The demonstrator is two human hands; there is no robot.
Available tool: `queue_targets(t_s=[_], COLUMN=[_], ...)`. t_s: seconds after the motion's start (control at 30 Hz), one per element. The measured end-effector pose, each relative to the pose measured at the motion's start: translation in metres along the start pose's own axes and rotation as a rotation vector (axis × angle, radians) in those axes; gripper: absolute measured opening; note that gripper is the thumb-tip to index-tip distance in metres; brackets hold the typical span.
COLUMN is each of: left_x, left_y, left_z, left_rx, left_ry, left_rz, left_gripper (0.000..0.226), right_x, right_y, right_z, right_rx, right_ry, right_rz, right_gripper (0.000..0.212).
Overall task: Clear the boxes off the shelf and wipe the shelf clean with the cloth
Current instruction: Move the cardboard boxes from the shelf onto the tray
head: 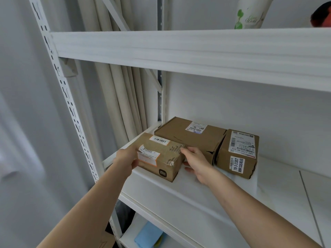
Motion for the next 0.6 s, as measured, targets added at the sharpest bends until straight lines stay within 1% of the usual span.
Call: queue_targets(t_s=[0.13, 0.2, 0.27, 0.3, 0.33, 0.4, 0.43, 0.6], left_x=[-0.007, -0.012, -0.020, -0.024, -0.029, -0.036, -0.042, -0.071], left_y=[0.012, 0.015, 0.015, 0.013, 0.010, 0.002, -0.006, -0.065], left_z=[0.008, 0.014, 0.023, 0.027, 0.032, 0.043, 0.047, 0.062], left_rx=[0.010, 0.013, 0.022, 0.018, 0.011, -0.004, -0.011, 0.048], left_ry=[-0.070, -0.120, -0.199, -0.238, -0.279, -0.361, -0.388, -0.470], left_rz=[0.187, 0.238, 0.251, 0.242, 0.231, 0.205, 0.177, 0.012], left_gripper=[0.040, 0.036, 0.025, 0.013, 0.008, 0.026, 0.030, 0.042], right_x=[-0.004, -0.005, -0.007, -0.009, -0.010, -0.013, -0.015, -0.036], right_y=[0.002, 0.004, 0.007, 0.009, 0.011, 0.017, 0.021, 0.044], right_z=[-0.002, -0.004, -0.007, -0.009, -0.011, -0.015, -0.017, -0.025], right_rx=[-0.008, -0.021, -0.047, -0.064, -0.078, -0.088, -0.084, -0.001], right_ry=[-0.007, -0.010, -0.010, -0.008, -0.003, 0.007, 0.013, 0.090], right_rz=[0.003, 0.005, 0.005, 0.003, 0.002, 0.001, 0.007, 0.056], right_gripper=[0.028, 0.033, 0.039, 0.040, 0.041, 0.043, 0.043, 0.032])
Point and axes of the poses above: each hand's wrist, its own x-axis towards the middle knuckle, its own y-axis out of the back of the hand, z = x × y, the point moved 8 cm from there along x, towards the middle knuckle, and after that the axes turned 14 degrees about -z, right-handed, at the moved point
